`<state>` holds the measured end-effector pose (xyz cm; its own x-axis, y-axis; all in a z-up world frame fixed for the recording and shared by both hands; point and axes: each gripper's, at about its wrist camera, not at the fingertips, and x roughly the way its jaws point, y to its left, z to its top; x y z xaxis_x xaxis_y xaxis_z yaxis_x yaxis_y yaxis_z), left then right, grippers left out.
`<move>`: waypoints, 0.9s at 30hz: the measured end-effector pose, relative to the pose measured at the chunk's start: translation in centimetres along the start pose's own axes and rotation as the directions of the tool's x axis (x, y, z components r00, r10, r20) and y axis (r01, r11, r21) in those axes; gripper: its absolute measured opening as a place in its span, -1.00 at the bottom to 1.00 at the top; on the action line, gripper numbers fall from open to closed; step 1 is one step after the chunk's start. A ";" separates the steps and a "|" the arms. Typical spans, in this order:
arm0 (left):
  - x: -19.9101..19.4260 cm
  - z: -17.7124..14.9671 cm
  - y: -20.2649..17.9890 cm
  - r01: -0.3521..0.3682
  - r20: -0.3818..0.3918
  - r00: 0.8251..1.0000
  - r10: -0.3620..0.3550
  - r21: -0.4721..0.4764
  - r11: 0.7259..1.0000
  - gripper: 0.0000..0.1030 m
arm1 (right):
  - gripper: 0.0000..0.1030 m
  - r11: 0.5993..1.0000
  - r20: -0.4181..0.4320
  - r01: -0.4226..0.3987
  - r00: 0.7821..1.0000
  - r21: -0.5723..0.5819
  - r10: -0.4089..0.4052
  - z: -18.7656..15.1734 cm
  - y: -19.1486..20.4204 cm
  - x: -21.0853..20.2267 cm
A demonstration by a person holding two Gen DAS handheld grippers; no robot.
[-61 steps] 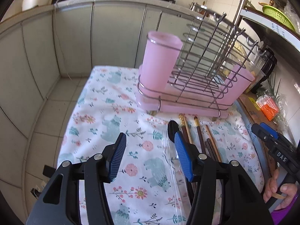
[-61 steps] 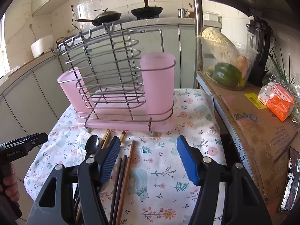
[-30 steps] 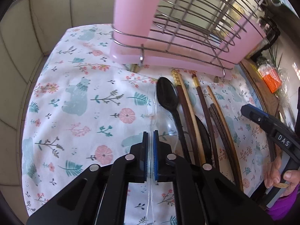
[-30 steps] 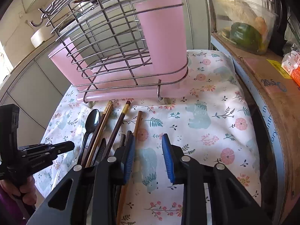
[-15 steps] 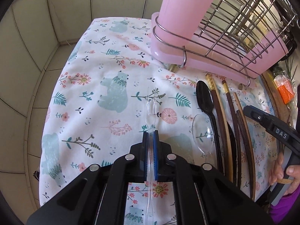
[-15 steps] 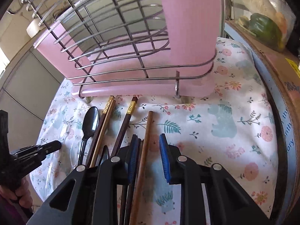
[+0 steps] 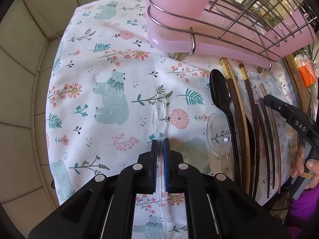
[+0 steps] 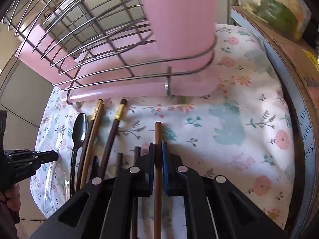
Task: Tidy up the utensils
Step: 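Lift the fork and chopstick and release both into the pink cup of the holder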
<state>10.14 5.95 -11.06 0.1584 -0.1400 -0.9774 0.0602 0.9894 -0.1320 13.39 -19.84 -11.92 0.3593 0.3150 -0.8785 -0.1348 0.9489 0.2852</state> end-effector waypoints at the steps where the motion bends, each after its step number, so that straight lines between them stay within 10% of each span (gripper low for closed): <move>1: 0.1 0.1 0.0 -0.001 -0.014 1.000 0.002 0.004 1.000 -0.90 | -0.87 1.000 -0.008 -0.005 1.000 0.002 0.005 -0.1 -0.5 -0.1; 9: 0.5 1.3 -0.1 -0.003 -0.078 0.997 0.004 0.003 1.000 -0.89 | -0.86 0.996 -0.039 0.037 0.998 -0.080 -0.040 0.3 0.4 0.5; 18: -2.2 -0.5 0.4 0.058 0.075 0.996 -0.058 -0.007 0.998 -0.92 | -0.88 0.997 0.099 -0.034 0.994 -0.071 0.041 -0.6 0.6 -3.3; 27: -9.7 -2.4 0.6 0.111 0.361 0.926 -0.106 0.008 0.994 -0.92 | -0.88 0.991 0.337 -0.090 0.934 -0.097 0.118 -0.9 0.5 -11.3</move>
<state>6.28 8.01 -2.10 0.4964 -0.2488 -0.8317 0.0852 0.9674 -0.2385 8.42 -22.96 -2.18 0.6311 0.4112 -0.6578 -0.2553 0.9108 0.3244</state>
